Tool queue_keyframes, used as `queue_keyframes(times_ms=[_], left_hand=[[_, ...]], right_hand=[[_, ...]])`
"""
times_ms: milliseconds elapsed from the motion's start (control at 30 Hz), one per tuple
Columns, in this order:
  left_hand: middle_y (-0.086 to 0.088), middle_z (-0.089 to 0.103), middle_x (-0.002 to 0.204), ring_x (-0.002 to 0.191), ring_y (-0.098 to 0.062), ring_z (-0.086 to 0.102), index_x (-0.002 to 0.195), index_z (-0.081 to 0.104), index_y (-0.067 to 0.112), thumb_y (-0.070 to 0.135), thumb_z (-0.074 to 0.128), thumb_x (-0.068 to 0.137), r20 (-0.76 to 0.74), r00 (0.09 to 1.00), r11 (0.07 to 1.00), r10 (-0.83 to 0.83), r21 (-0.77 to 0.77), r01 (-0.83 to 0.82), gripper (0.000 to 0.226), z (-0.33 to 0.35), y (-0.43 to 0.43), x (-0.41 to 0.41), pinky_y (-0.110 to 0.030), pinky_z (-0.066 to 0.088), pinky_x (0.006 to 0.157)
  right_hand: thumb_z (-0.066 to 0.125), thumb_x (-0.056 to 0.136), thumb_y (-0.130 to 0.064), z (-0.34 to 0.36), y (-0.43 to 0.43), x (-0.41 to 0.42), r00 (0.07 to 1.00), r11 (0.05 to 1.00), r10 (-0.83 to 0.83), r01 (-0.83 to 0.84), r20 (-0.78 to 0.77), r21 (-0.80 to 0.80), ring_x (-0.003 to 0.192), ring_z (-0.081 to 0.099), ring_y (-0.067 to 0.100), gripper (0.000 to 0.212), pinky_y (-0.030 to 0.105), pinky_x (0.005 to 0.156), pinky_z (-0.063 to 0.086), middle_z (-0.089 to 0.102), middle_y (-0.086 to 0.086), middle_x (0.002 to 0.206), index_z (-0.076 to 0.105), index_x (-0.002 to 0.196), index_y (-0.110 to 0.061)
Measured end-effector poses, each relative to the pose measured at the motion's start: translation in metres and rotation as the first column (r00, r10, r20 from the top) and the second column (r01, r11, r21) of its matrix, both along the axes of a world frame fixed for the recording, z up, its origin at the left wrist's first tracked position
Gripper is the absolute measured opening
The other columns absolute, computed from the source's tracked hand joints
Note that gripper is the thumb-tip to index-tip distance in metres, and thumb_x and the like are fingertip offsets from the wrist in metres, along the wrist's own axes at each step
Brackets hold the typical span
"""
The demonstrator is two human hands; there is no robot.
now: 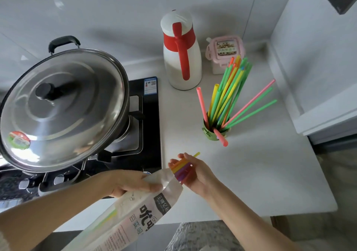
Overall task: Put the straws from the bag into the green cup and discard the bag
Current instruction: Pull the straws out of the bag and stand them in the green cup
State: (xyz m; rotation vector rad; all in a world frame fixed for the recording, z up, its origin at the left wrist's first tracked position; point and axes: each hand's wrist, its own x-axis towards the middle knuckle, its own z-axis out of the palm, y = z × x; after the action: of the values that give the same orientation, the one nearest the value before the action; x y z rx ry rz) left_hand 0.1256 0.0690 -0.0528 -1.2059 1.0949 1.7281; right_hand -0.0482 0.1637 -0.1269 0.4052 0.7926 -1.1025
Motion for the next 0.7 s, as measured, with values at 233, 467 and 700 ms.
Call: queue_keyframes(times_ms=[233, 467, 700], left_hand=[[-0.006, 0.075, 0.095, 0.085, -0.019, 0.072, 0.105, 0.065, 0.013, 0.029, 0.072, 0.081, -0.234, 0.968, 0.933, 0.085, -0.322, -0.16, 0.03, 0.005, 0.009, 0.0, -0.029, 0.058, 0.074], [0.01, 0.074, 0.074, 0.07, -0.004, 0.072, 0.094, 0.061, 0.025, 0.027, 0.067, 0.084, -0.395, 0.917, 0.857, 0.047, -0.456, -0.24, 0.012, 0.029, 0.0, -0.006, -0.016, 0.055, 0.06], [-0.01, 0.075, 0.1, 0.091, -0.027, 0.072, 0.105, 0.063, 0.02, 0.064, 0.08, 0.049, -0.57, 0.815, 0.845, 0.104, -0.381, -0.374, 0.074, 0.042, -0.004, -0.01, -0.037, 0.06, 0.08]], right_hand=[[0.062, 0.082, -0.024, 0.038, -0.007, -0.01, 0.962, 0.963, -0.064, -0.011, -0.267, -0.269, 0.098, 0.067, 0.025, 0.031, 0.034, 0.077, 0.057, 0.067, 0.016, 0.103, 0.051, 0.107, -0.01], [0.066, 0.074, -0.046, 0.066, -0.018, -0.012, 0.842, 0.939, 0.092, -0.251, -0.531, -0.235, 0.103, 0.062, 0.026, 0.062, 0.03, 0.085, 0.052, 0.068, 0.014, 0.105, 0.061, 0.118, -0.003], [0.059, 0.083, -0.049, 0.109, -0.03, -0.006, 0.662, 0.921, -0.085, -0.233, -0.745, -0.312, 0.103, 0.068, 0.025, 0.04, 0.046, 0.094, 0.052, 0.073, 0.009, 0.109, 0.069, 0.106, -0.018]])
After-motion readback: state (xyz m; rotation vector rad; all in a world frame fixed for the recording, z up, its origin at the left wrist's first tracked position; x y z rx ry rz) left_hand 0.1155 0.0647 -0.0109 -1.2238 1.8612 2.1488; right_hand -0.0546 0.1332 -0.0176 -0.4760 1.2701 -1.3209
